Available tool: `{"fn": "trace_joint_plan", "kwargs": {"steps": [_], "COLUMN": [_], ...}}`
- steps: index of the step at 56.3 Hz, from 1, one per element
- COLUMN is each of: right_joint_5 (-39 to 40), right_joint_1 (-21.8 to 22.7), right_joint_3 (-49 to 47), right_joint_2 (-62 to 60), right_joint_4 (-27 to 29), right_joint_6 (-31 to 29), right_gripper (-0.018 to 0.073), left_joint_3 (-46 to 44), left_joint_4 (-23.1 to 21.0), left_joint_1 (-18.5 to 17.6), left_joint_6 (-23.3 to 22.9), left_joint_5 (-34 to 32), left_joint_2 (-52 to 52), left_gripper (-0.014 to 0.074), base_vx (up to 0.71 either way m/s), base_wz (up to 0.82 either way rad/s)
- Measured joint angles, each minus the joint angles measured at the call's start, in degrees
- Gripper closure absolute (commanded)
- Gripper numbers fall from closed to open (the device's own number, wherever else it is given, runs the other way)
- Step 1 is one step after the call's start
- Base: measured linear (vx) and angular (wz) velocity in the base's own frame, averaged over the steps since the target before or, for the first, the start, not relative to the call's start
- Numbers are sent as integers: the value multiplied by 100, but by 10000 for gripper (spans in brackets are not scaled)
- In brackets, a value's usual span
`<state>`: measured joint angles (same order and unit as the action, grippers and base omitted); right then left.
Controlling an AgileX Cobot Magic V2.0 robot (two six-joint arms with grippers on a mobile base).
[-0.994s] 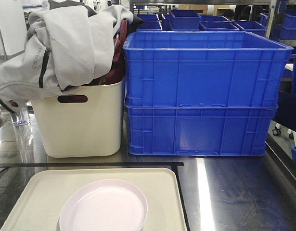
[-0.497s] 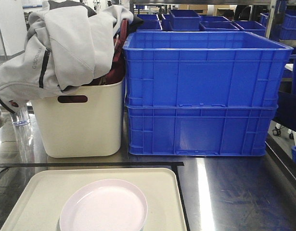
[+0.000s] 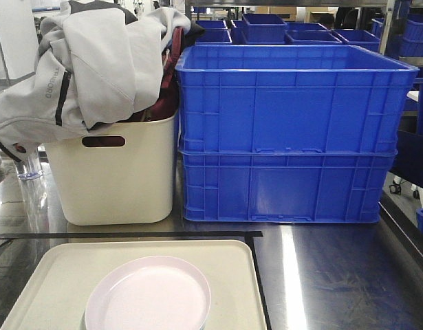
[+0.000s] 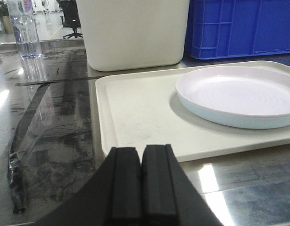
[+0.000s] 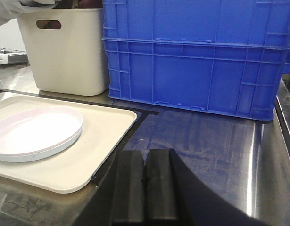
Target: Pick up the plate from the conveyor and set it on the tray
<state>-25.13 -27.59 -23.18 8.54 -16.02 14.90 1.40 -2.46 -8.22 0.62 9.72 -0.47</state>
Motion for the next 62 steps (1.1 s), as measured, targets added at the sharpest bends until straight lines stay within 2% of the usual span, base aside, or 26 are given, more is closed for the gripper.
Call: {"fn": "trace_joint_plan", "kwargs": {"steps": [38, 43, 49, 54, 62], "right_joint_5": [-7, -15, 87, 613, 1776], "right_joint_1": [0, 0, 21, 300, 1326], "right_joint_3": [0, 0, 195, 743, 1917], "right_joint_2": [6, 6, 6, 6, 5], "right_joint_4": [6, 235, 694, 926, 1288], "right_joint_6": [0, -108, -674, -1132, -1409], "right_gripper": [568, 568, 568, 568, 568], "left_joint_3": [0, 0, 0, 0, 0], "left_joint_4": [7, 7, 7, 7, 7], "left_joint_1": [0, 0, 0, 0, 0], "left_joint_6": [25, 25, 25, 25, 25], "left_joint_5": [28, 28, 28, 28, 28], "left_joint_2": [0, 0, 0, 0, 0], "left_gripper": [593, 593, 593, 593, 593], "base_vx": [0, 0, 0, 0, 0], "base_wz": [0, 0, 0, 0, 0]}}
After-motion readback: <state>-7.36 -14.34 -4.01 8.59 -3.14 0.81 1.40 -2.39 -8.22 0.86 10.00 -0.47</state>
